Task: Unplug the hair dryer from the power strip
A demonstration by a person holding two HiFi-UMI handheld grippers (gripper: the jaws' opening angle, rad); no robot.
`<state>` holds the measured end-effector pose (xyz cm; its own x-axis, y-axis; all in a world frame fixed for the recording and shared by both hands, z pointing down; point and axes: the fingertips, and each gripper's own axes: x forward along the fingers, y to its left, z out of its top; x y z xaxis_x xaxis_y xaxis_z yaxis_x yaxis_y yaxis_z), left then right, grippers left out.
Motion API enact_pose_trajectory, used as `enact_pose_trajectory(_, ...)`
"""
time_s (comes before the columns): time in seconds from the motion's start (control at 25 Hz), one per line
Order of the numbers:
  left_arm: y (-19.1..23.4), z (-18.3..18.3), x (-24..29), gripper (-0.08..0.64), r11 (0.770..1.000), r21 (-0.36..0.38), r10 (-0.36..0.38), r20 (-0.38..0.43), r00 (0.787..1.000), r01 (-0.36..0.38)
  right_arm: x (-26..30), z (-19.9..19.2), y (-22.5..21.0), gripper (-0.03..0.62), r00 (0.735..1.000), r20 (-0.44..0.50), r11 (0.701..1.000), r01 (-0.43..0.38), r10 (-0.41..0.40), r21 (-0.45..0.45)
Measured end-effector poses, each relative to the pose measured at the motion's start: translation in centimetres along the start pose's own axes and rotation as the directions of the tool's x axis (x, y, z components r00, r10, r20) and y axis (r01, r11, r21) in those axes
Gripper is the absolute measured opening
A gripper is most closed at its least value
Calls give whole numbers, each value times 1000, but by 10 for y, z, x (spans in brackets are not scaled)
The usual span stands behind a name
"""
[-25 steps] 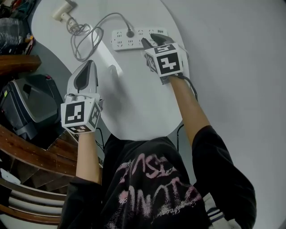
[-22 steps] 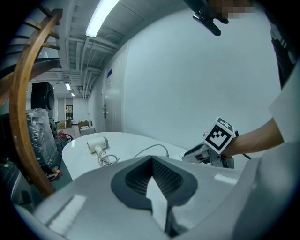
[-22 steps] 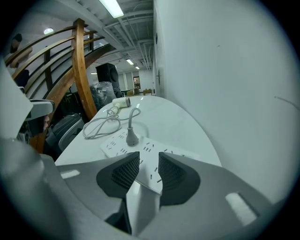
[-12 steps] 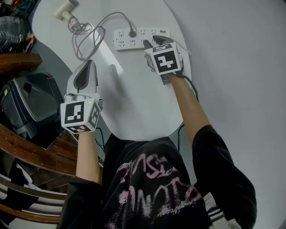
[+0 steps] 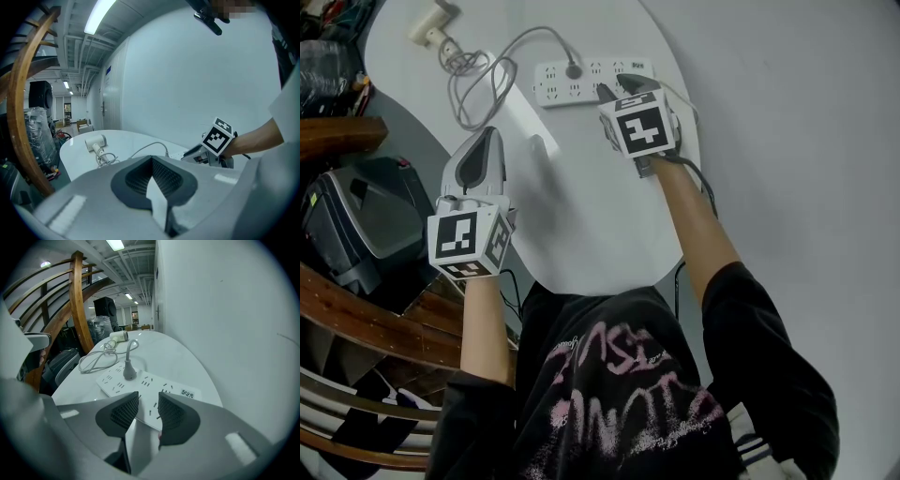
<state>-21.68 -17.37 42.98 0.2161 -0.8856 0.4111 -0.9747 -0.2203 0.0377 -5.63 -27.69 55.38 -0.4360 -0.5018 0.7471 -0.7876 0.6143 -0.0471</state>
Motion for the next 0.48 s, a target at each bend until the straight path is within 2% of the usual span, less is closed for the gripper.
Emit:
enact_pose_trajectory(0.36,-14,-2,28,2,995,47,-86,-63,994,89,1,1,1,149,1000,-3,1000,-1,1,4)
enact_pose_trajectory(0.48,-22,1,43,54,988,85,-121,-88,989,128,1,1,1,149,1000,-3,1000,-4,4,6)
